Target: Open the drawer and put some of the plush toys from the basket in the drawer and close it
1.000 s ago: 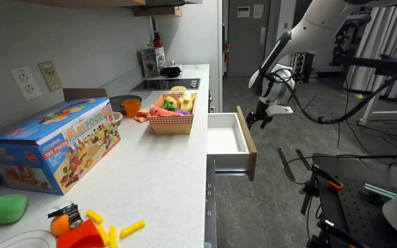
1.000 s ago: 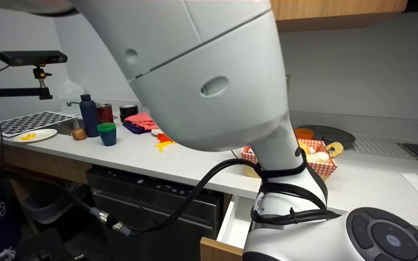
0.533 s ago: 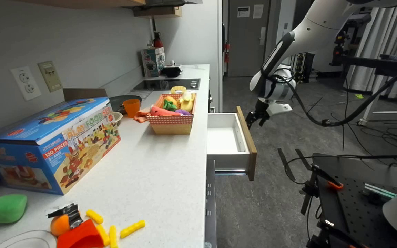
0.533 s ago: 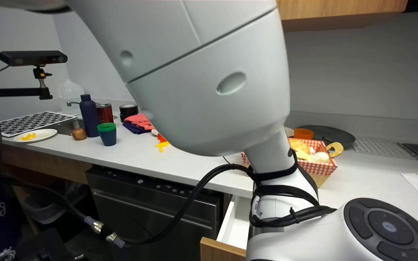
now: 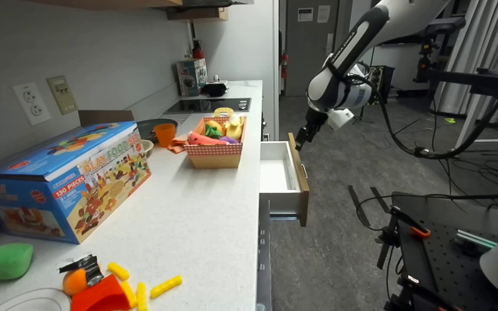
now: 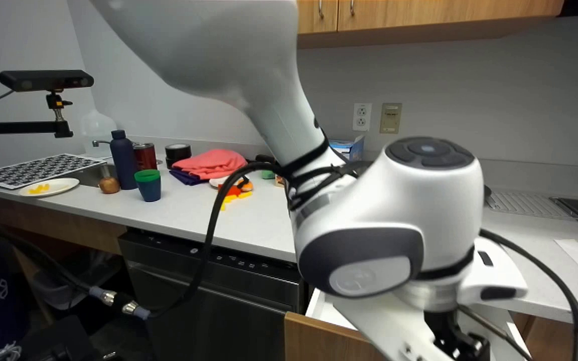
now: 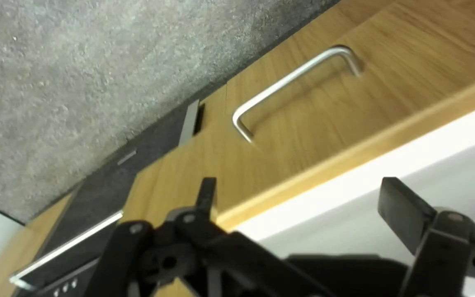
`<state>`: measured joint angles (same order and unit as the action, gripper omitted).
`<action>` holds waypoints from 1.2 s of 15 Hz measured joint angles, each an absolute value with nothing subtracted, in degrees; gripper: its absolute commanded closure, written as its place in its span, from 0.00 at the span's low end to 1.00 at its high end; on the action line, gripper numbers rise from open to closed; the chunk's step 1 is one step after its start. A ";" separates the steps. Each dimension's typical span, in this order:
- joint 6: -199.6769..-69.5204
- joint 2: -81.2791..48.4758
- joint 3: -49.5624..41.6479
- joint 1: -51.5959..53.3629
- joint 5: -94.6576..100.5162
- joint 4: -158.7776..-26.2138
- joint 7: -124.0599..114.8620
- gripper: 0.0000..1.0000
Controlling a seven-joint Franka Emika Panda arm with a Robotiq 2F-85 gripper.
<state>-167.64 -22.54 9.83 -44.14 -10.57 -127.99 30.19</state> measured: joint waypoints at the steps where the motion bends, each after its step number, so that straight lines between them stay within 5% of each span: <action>1: -167.65 -19.91 10.61 -43.13 -10.55 -129.04 30.26 0.00; 8: -167.66 -12.31 7.60 -32.47 -4.24 -132.23 27.21 0.00; 12: -167.68 -18.62 -2.07 -23.82 2.84 -129.52 23.32 0.00; 18: -167.67 -32.65 -4.88 -20.15 3.44 -119.70 21.71 0.00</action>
<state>-167.67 -32.65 -4.88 -20.15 3.44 -119.70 21.71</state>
